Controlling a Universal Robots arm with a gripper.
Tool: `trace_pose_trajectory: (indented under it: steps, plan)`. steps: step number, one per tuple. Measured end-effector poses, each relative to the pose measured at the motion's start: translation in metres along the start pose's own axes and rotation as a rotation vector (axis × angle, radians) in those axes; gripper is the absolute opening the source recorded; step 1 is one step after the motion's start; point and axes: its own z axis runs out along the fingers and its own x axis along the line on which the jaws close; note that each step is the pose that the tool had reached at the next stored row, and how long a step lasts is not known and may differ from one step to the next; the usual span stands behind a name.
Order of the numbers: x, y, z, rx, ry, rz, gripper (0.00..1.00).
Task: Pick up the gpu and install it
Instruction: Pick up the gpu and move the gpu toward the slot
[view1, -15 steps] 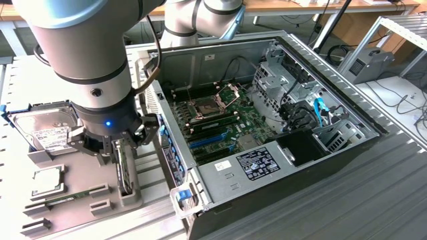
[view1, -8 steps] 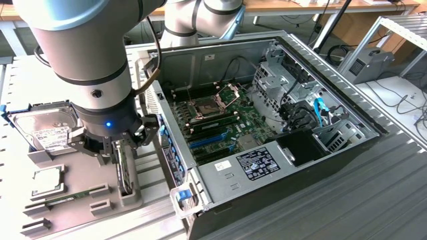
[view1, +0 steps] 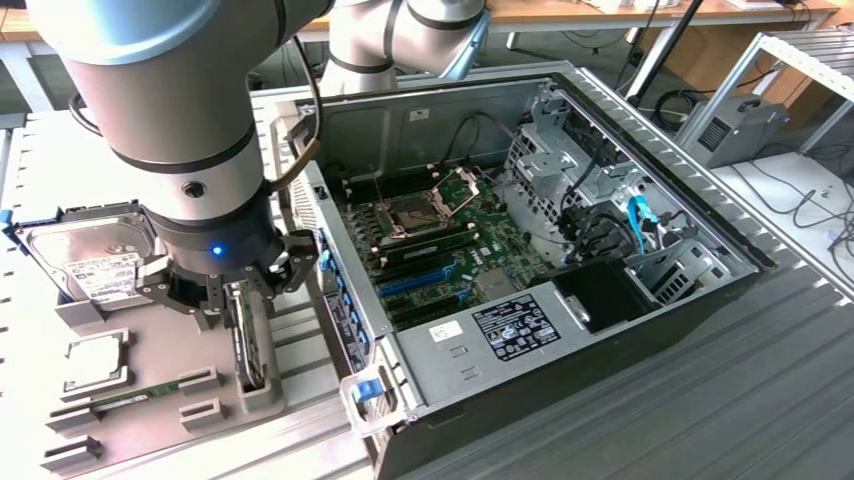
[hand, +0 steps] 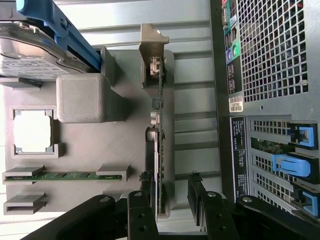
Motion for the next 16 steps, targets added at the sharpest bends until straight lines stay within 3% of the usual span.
trace_pose_trajectory:
  steps: [16]
  plan:
    - [0.0006, -0.0002, 0.0042, 0.0000, 0.0000, 0.000, 0.42]
